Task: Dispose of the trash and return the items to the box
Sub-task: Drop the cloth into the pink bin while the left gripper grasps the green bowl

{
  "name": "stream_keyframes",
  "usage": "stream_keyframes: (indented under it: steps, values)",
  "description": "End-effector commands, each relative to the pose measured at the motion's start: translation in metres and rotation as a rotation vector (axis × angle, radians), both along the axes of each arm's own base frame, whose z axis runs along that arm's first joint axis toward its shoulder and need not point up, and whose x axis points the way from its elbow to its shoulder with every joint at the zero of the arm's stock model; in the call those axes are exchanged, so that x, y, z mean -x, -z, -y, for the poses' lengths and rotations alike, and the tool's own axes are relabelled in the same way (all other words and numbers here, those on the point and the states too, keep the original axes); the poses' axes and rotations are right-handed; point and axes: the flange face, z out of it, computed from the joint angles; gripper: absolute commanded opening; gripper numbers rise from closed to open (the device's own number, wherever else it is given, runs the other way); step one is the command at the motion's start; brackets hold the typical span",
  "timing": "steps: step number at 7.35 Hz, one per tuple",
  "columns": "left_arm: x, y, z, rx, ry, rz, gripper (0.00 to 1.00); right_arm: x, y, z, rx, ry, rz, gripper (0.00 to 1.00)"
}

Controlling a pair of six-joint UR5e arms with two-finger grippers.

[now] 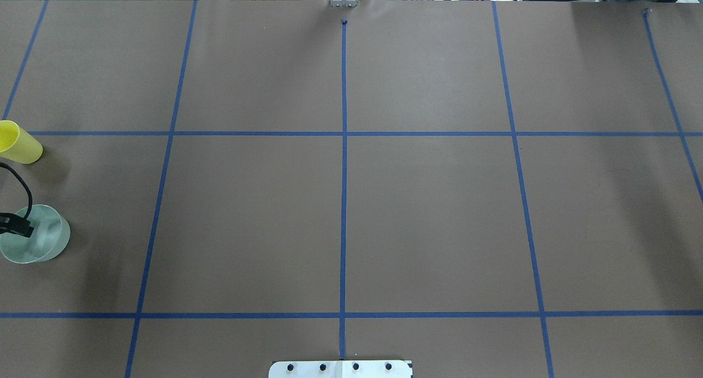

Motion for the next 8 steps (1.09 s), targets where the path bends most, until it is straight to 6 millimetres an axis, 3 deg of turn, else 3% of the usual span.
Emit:
stream_keyframes:
  steps: [1,3,4,5,7,8]
  values:
    - [0.000,-0.002,-0.002,0.004,-0.006,-0.001,0.00,-0.041,-0.038,-0.010,-0.016,0.018,-0.035,0.00]
    - [-0.004,0.006,-0.001,0.017,-0.024,-0.035,0.00,-0.068,-0.103,0.005,-0.021,0.110,-0.038,0.00]
    - [-0.004,0.014,-0.002,0.054,-0.053,-0.100,0.00,-0.070,-0.142,0.002,-0.011,0.138,-0.025,0.00]
    - [0.015,0.027,0.005,0.078,-0.030,-0.162,0.00,-0.066,-0.171,-0.011,-0.015,0.135,-0.028,0.00]
    - [0.067,0.046,0.028,0.102,0.054,-0.278,0.00,-0.063,-0.228,-0.019,-0.023,0.120,-0.026,0.00]
    - [0.087,0.051,0.032,0.100,0.089,-0.305,0.00,-0.062,-0.234,-0.018,-0.035,0.116,-0.026,0.22]
